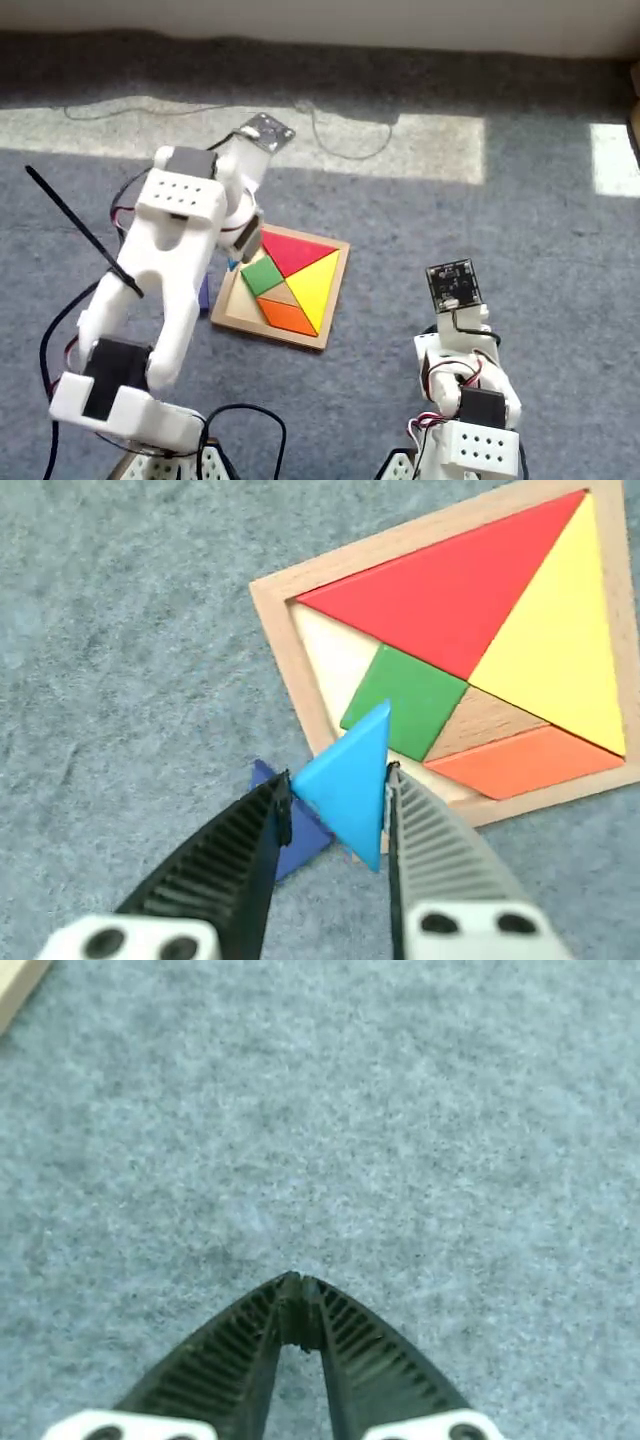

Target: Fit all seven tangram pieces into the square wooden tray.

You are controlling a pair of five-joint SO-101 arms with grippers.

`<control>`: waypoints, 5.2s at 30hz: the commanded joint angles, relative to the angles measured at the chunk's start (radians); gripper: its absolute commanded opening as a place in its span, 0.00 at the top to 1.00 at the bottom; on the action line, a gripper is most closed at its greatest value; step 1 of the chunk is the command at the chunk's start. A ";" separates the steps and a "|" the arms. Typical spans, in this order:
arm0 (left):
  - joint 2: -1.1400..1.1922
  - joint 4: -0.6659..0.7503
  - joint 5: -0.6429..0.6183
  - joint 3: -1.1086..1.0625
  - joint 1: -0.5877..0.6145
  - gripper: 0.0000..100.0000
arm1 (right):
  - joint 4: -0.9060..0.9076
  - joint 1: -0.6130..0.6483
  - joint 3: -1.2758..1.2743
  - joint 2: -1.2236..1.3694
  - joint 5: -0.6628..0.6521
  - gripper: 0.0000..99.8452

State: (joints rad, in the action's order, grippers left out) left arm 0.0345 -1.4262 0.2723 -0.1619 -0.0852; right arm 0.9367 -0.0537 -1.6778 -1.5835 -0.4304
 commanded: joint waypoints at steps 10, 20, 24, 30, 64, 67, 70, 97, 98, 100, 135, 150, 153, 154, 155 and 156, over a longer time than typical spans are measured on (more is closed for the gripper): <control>-0.119 0.313 -0.057 -0.321 -0.131 0.74 | 0.007 -0.010 -0.033 -0.012 0.002 0.99; -0.107 0.318 -0.061 -0.331 -0.188 0.77 | 0.007 -0.010 -0.033 -0.012 0.002 0.99; -0.107 0.322 -0.061 -0.352 -0.179 0.78 | 0.007 -0.010 -0.033 -0.012 0.002 0.99; -0.105 0.405 -0.064 -0.421 -0.163 0.78 | 0.007 -0.010 -0.033 -0.012 0.002 0.99; 0.228 0.302 -0.103 -0.108 -0.084 0.85 | 0.007 -0.012 -0.033 -0.012 0.002 0.99; 0.231 0.302 -0.164 -0.093 -0.047 0.81 | 0.007 -0.012 -0.033 -0.012 0.002 0.99; 0.229 0.307 -0.184 -0.085 -0.022 0.79 | 0.007 -0.012 -0.033 -0.012 0.002 0.99; 0.240 0.304 -0.095 -0.076 -0.068 0.92 | 0.008 -0.012 -0.033 -0.012 0.002 0.99; 0.240 0.304 -0.095 -0.073 -0.068 0.93 | 0.008 -0.012 -0.033 -0.012 0.002 0.99; 0.234 0.307 -0.095 -0.071 -0.062 0.94 | 0.008 -0.012 -0.033 -0.012 0.002 0.99; 0.084 0.365 -0.207 -0.130 -0.133 0.95 | 0.008 -0.012 -0.033 -0.012 0.000 0.99; 0.130 0.385 -0.285 -0.130 0.004 0.77 | 0.008 -0.012 -0.033 -0.012 0.000 0.99; 0.130 0.385 -0.284 -0.130 0.019 0.77 | 0.008 -0.012 -0.033 -0.012 0.000 0.99; 0.130 0.385 -0.270 -0.130 0.019 0.77 | 0.008 -0.012 -0.033 -0.012 0.000 0.99; 0.130 0.385 -0.256 -0.130 0.018 0.77 | 0.008 -0.012 -0.033 -0.012 0.000 0.99; 0.134 0.385 -0.247 -0.130 0.016 0.77 | 0.008 -0.012 -0.033 -0.012 0.000 0.99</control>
State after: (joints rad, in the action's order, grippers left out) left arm 0.1772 -1.0549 -0.0038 -0.3061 -0.0790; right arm 0.9367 -0.0537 -1.6778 -1.5835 -0.4304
